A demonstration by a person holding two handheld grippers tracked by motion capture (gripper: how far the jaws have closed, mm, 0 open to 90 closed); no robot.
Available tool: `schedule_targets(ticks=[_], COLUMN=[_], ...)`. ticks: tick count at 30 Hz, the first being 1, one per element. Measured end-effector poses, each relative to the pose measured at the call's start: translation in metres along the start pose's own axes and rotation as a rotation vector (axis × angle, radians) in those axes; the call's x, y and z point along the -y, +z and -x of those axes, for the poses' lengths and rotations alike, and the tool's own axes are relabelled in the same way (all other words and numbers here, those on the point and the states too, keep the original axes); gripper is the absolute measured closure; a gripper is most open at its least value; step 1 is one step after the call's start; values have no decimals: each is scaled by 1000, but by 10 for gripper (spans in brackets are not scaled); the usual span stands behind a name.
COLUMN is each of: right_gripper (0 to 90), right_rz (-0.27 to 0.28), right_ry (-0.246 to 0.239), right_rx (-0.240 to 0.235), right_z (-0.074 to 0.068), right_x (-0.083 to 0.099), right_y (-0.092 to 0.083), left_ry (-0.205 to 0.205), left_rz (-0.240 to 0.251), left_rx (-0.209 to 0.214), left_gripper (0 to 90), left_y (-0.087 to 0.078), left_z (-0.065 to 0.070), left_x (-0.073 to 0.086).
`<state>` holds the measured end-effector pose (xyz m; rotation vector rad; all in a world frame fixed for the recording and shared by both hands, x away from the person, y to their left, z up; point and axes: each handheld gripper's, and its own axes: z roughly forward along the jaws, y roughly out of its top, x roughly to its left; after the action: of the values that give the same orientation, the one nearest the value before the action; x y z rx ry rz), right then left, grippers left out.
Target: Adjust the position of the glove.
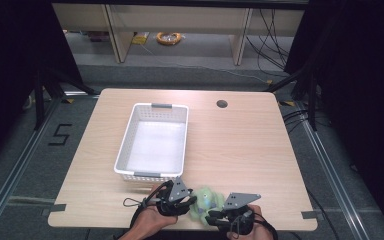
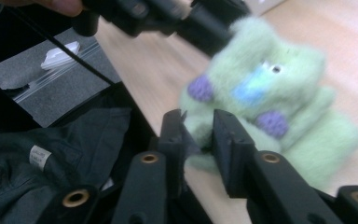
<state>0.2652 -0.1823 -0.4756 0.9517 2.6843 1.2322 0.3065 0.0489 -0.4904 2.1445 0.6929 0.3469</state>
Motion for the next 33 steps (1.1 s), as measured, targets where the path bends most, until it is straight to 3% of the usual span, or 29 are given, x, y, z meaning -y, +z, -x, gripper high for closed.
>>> schedule_targets(ticks=[1, 6, 8, 12, 14, 15, 17, 18, 21, 22, 23, 24, 26, 28, 29, 30, 31, 32, 33], right_gripper=[716, 644, 631, 626, 619, 617, 619, 619, 619, 616, 614, 611, 600, 590, 590, 590, 590, 591, 595], right_rz=[1, 62, 70, 76, 63, 50, 46, 26, 8, -7, -22, -22, -30, -47, -44, -59, -69, -73, -81], right_ry=[-9, -33, -22, -46, -48, -43, -33, -31, -20, -12, -5, -3, -8, -4, -4, 11, 14, 10, 29], right_rx=[5, 48, 64, 78, 78, 65, 50, 42, 7, 5, 5, 1, -2, -18, -12, -19, -20, -16, -14], right_z=[2, 16, 24, 38, 48, 54, 63, 68, 75, 75, 75, 75, 75, 75, 75, 76, 77, 78, 78], right_x=[-2, -15, -21, -33, -40, -44, -48, -51, -56, -57, -58, -60, -61, -63, -63, -63, -62, -61, -59], right_y=[-3, -18, -24, -24, -19, -14, -6, 0, 12, 15, 18, 21, 25, 29, 31, 34, 37, 39, 40], left_ry=[-30, -33, -58, -61, -62, -30, -57, -26, -41, -1, -30, -8, -9, 31, 10, 17, 54, 44, 61], left_rz=[8, 14, 41, 64, 75, 47, 70, 66, 61, 41, 43, 32, 31, 12, -4, 6, 0, -14, -6], left_rx=[12, 4, 12, 30, 58, 69, 80, 78, 92, 103, 104, 100, 96, 85, 77, 75, 67, 57, 49], left_gripper=[594, 502, 476, 457, 462, 465, 463, 460, 454, 452, 448, 441, 436, 425, 425, 426, 427, 429, 438], left_y=[-2, -19, -23, -31, -32, -33, -29, -28, -21, -20, -17, -16, -11, -8, -5, -3, -2, -1, 0], left_z=[-1, 2, 9, 22, 32, 34, 45, 46, 55, 56, 60, 60, 65, 66, 69, 69, 68, 69, 70], left_x=[0, 2, 3, 1, 0, 0, -1, -1, 1, 0, 1, 1, 2, 2, 3, 3, 3, 4, 4])
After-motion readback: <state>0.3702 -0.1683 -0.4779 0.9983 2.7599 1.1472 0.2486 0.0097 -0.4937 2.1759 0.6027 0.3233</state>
